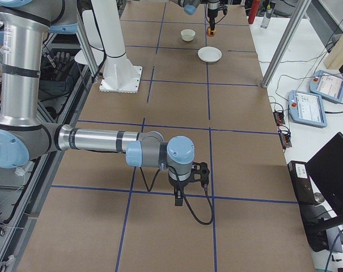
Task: Move apple from plate to bowl
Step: 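Carry the apple with the left gripper over the white bowl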
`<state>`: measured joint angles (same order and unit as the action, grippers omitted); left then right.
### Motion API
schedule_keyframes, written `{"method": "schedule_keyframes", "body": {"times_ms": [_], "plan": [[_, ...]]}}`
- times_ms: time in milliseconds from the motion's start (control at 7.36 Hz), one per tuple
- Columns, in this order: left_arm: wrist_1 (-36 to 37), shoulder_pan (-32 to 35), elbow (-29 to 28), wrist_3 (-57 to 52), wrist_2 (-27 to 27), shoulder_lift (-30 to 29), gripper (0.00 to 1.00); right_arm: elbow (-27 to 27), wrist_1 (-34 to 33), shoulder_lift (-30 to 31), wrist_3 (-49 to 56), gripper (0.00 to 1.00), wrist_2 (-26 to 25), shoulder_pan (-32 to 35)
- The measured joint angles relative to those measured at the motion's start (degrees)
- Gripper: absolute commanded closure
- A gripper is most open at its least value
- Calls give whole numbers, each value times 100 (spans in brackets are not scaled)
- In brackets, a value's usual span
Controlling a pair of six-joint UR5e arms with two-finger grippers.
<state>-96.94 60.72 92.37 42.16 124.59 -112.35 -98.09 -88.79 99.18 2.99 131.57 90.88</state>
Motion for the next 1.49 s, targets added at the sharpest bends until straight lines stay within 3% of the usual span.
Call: {"method": "schedule_keyframes", "body": {"times_ms": [407, 679, 951, 1358, 1494], "plan": [[-95, 163, 1005, -569, -51, 1522, 87, 0, -1, 1, 0, 0, 0, 0], [-1140, 108, 1029, -10, -247, 2193, 87, 0, 1, 4, 0, 0, 0, 0], [-1859, -137, 894, 629, -312, 2433, 87, 0, 2, 2, 0, 0, 0, 0], [-2144, -566, 861, 1140, -321, 2505, 86, 0, 2, 5, 0, 0, 0, 0], [-2162, -666, 854, 1227, -321, 2516, 81, 0, 2, 5, 0, 0, 0, 0]]}}
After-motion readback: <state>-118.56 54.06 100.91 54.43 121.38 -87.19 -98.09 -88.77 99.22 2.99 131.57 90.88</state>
